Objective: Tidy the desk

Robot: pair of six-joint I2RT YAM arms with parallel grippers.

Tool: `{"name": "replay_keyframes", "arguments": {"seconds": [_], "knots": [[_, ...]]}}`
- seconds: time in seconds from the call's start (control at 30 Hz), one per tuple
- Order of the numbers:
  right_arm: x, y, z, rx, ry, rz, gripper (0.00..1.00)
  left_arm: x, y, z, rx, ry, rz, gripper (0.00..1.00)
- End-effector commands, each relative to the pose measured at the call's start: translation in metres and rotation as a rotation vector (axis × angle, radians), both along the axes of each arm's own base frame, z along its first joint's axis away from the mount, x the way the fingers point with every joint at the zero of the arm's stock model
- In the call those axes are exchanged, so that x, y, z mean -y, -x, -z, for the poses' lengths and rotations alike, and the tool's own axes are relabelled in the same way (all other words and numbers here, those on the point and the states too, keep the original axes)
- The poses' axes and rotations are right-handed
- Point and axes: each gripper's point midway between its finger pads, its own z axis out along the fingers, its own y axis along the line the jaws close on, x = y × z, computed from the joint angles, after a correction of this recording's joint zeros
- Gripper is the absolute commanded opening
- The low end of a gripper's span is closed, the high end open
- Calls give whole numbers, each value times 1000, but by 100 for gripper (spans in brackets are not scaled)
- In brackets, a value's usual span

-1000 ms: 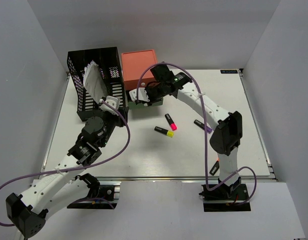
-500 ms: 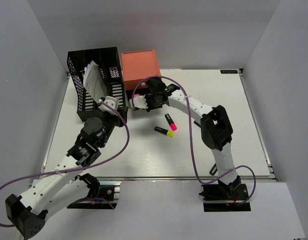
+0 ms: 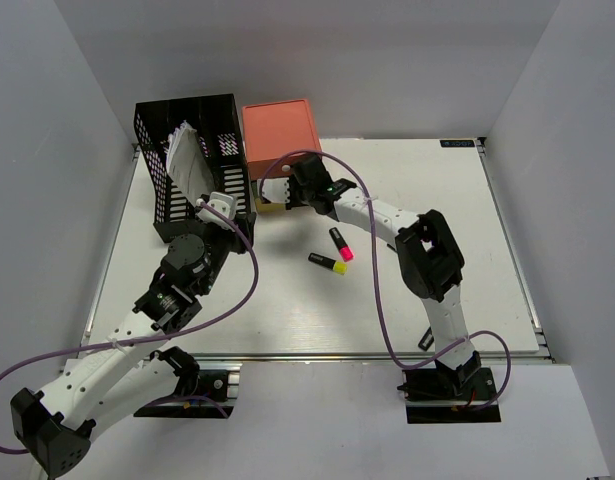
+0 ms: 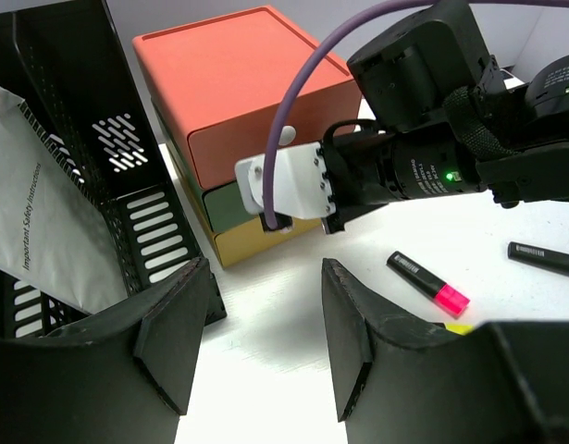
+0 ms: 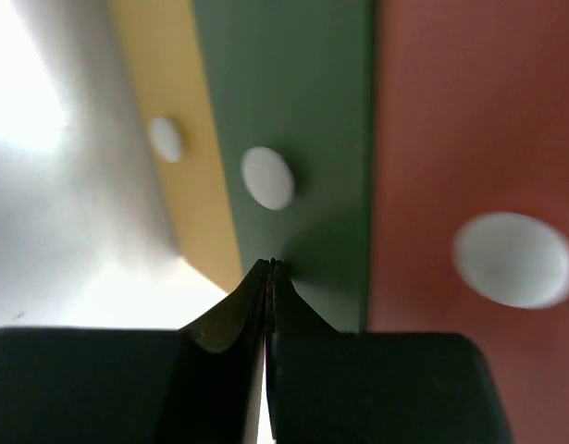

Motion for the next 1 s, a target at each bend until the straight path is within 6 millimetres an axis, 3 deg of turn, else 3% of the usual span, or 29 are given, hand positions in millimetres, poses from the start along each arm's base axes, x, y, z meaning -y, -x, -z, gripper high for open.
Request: {"name": "replay_keyframes", "arguments": {"seconds": [0.0, 0.4, 0.47, 0.53, 0.57, 0.6, 0.63, 0.67, 0.7, 0.73, 0.8, 0.83, 0.87, 0.9, 0.93, 0.97], "knots": [[-5, -22, -35, 122, -92, 68, 0, -1, 0, 0, 11, 4, -2, 61], [3, -16, -35, 114, -104, 85, 0, 6, -2, 9, -13, -9, 23, 61], [-6, 25, -30, -65, -121, -47, 0, 8, -1, 9, -12, -7, 37, 62], [-17, 82, -26, -283, -210, -215, 0, 12, -1, 12, -15, -7, 55, 62], [-14, 99, -59, -315, -313, -208, 0, 16, 1, 12, -15, -4, 76, 64], [-7, 121, -51, -394, -342, -206, 0, 19, 1, 13, -20, 5, 90, 65], [-1, 139, -82, -414, -430, -234, 2, 22, 2, 15, -24, 4, 104, 66], [3, 144, -95, -463, -541, -166, 13, 30, 4, 16, -39, 38, 142, 68], [19, 152, -78, -524, -573, -97, 30, 35, 3, 22, -58, 36, 162, 68], [27, 150, -111, -452, -681, -64, 63, 41, 4, 25, -71, 40, 184, 68], [56, 145, -110, -507, -827, 141, 88, 57, 6, 34, -115, 68, 256, 61], [71, 153, -101, -523, -852, 190, 89, 65, 3, 47, -156, 62, 272, 56], [92, 145, -100, -536, -890, 248, 89, 75, 4, 52, -192, 91, 307, 44], [98, 150, -99, -595, -936, 283, 85, 81, 2, 60, -227, 103, 315, 36], [101, 166, -93, -675, -956, 264, 58, 89, -5, 77, -284, 101, 313, 27], [114, 164, -92, -711, -995, 287, 38, 93, -11, 83, -324, 152, 296, 19]]}}
